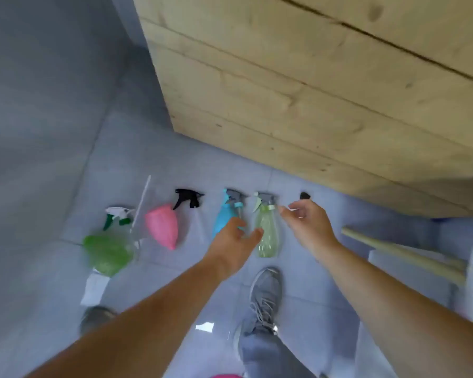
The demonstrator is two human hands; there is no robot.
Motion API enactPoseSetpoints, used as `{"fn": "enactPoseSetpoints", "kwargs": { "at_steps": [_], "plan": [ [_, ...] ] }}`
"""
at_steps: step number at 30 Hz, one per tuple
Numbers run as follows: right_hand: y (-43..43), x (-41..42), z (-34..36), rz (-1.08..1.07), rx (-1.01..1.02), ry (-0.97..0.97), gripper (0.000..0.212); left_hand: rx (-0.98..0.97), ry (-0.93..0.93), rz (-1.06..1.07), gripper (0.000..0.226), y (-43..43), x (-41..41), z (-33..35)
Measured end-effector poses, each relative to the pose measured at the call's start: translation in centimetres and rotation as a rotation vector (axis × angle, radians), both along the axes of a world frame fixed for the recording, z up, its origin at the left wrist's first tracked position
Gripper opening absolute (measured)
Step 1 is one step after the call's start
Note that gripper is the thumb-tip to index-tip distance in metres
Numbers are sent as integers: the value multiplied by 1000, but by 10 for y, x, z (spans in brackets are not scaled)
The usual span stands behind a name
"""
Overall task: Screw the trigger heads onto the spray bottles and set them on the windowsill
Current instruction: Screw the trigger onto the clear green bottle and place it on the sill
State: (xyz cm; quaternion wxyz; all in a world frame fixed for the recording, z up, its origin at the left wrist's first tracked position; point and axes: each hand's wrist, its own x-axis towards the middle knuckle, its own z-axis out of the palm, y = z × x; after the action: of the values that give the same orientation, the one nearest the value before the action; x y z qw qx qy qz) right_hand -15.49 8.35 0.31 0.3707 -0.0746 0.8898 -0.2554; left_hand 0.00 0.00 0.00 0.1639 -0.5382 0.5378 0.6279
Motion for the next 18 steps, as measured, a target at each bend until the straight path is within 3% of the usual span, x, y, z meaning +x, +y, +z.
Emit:
{"fn": "enactPoseSetpoints", "kwargs": {
  "at_steps": [6, 12, 15, 18],
  "plan": [
    [19, -28, -112, -52, 63, -86, 43, 4, 26, -68, 65, 44, -46, -94],
    [13, -55, -193, -42, 43, -148, 71, -129, -1, -148, 71, 60, -71, -164],
    [3, -65, -215, 25, 27, -121, 75, -189, -73, -205, 69, 64, -74, -183],
    [-5, -70, -230, 125, 46, -111, 62, -204, -109, -240, 67, 73, -76, -197]
  ]
}}
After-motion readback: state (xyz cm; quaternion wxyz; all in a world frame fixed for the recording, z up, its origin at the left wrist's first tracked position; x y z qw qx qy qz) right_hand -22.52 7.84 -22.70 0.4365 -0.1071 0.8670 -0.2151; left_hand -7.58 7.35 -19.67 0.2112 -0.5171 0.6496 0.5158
